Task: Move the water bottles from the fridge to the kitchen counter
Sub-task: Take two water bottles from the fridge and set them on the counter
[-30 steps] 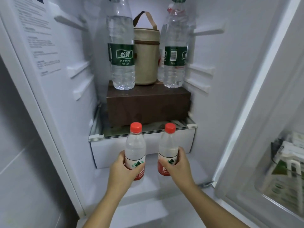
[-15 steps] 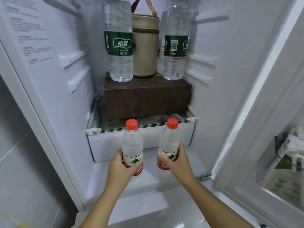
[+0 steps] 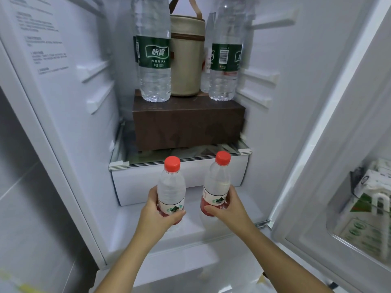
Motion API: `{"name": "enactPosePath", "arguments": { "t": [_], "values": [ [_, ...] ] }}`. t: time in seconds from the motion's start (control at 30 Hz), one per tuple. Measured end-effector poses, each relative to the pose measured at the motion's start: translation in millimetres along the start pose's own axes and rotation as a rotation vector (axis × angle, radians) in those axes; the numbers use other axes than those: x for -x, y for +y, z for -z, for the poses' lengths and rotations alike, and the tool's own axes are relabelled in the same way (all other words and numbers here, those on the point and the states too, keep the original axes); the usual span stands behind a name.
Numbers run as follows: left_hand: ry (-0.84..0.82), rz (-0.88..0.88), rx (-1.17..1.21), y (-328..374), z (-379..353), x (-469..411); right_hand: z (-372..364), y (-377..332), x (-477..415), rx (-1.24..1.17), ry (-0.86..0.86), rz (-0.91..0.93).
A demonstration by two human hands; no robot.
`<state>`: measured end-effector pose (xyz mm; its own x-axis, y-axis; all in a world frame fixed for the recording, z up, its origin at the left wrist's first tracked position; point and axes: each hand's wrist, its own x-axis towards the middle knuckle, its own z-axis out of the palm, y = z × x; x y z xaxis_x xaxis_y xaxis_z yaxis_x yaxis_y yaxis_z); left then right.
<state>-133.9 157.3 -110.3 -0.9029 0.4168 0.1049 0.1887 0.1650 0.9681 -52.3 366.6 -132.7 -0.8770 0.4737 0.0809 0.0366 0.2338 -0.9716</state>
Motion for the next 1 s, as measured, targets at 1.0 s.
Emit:
{"name": "enactPosePath", "arguments": {
  "t": [1.0],
  "values": [
    [0.023,-0.032,0.026,-12,-26,-3,5,10,29,0.057,0.169,0.002]
  ]
}}
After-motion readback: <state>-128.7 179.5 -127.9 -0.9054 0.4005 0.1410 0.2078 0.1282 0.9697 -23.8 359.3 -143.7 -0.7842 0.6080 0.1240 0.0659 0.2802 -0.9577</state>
